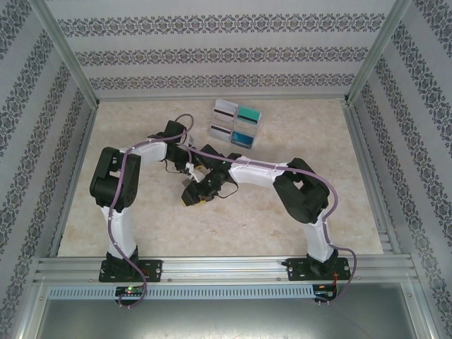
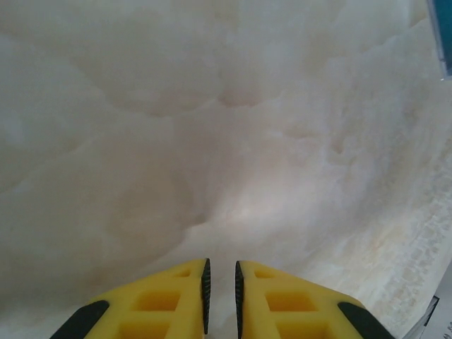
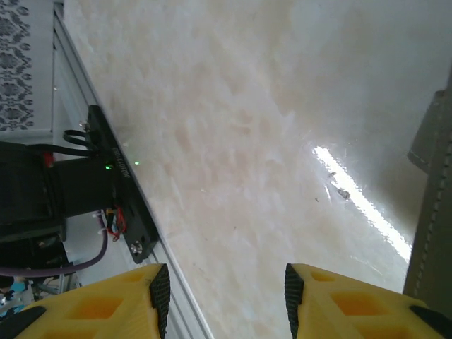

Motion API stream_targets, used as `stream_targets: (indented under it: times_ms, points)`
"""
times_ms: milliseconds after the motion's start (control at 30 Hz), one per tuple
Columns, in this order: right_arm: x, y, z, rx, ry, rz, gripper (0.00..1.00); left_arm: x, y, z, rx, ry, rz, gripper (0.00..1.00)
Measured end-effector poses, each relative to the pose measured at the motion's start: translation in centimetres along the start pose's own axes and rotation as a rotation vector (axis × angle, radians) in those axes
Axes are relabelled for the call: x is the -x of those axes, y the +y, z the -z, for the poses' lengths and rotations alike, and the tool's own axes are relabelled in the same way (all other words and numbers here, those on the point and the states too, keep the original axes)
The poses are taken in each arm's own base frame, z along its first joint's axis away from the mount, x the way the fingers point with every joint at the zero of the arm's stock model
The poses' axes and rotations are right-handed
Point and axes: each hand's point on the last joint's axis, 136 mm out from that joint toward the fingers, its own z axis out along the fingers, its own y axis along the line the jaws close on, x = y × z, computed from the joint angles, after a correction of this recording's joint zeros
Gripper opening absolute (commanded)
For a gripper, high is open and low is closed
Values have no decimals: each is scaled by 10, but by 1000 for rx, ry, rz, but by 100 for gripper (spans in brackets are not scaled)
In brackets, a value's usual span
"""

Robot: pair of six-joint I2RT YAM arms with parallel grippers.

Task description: Put the credit cards into the card holder

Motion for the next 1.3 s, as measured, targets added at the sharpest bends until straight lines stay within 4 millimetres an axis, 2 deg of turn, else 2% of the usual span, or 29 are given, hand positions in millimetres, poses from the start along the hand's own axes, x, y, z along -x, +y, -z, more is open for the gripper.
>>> stream_targets:
  times_ms: [167,400,500,600,700,833,967,1067,1200,1300]
  points:
    - [-6,-30,-7,-73,-14,-29,49,-10,17,-4,14,9,21,18]
    - [2,-42,3,-101,-84,-30,48,-11,25,3,8,-47,8,17]
    - [10,-57,20,-120,-128,-66,48,-13,35,12,40,-82,14,17]
    - [23,-80,44,-160,-194,-109,49,-21,43,17,57,-88,25,17]
    - [36,-105,66,-213,-262,-142,49,-37,48,19,60,-72,38,17]
    - [48,-123,84,-261,-321,-135,48,-56,45,18,59,-54,37,17]
    - [51,-127,86,-286,-323,-93,48,-70,40,15,67,-27,31,16]
    - [50,-129,87,-308,-321,-47,47,-74,41,18,96,-9,39,16]
    - [38,-134,94,-338,-315,18,45,-63,34,30,130,-18,26,17]
    - [29,-135,109,-354,-333,51,44,-45,20,45,135,-61,-6,26]
